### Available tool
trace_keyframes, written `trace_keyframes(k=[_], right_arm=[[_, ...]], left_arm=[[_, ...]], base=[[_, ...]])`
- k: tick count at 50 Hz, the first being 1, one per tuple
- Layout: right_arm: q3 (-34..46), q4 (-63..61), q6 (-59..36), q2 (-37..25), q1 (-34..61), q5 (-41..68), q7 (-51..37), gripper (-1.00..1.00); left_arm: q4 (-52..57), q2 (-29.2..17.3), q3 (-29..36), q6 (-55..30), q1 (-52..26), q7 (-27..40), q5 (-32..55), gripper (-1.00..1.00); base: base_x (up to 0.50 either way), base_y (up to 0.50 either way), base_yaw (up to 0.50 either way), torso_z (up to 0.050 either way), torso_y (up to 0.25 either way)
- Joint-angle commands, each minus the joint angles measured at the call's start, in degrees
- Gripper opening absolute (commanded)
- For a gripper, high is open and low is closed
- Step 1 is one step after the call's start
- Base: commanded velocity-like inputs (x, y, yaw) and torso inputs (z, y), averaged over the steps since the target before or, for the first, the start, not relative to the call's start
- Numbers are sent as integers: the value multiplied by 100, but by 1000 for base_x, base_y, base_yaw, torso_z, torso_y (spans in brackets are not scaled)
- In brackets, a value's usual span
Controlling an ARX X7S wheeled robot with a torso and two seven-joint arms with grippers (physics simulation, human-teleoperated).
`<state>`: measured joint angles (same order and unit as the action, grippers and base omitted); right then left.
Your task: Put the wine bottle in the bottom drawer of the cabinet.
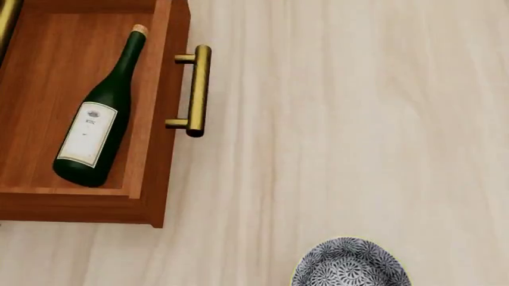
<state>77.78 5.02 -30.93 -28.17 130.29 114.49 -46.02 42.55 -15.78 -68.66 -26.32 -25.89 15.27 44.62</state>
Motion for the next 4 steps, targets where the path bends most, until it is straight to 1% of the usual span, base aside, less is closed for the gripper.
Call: trace_keyframes(k=[1,4], right_arm=[[-420,-1629,116,-1106,-76,228,-722,100],[-508,-1894,154,-1361,-147,294,-790,100]], left_arm=[[-3,-12,29,16,20,10,-28,100],[7,-24,35,7,21,32,-32,100]], base=[[0,0,0,0,0],[0,0,0,0,0]])
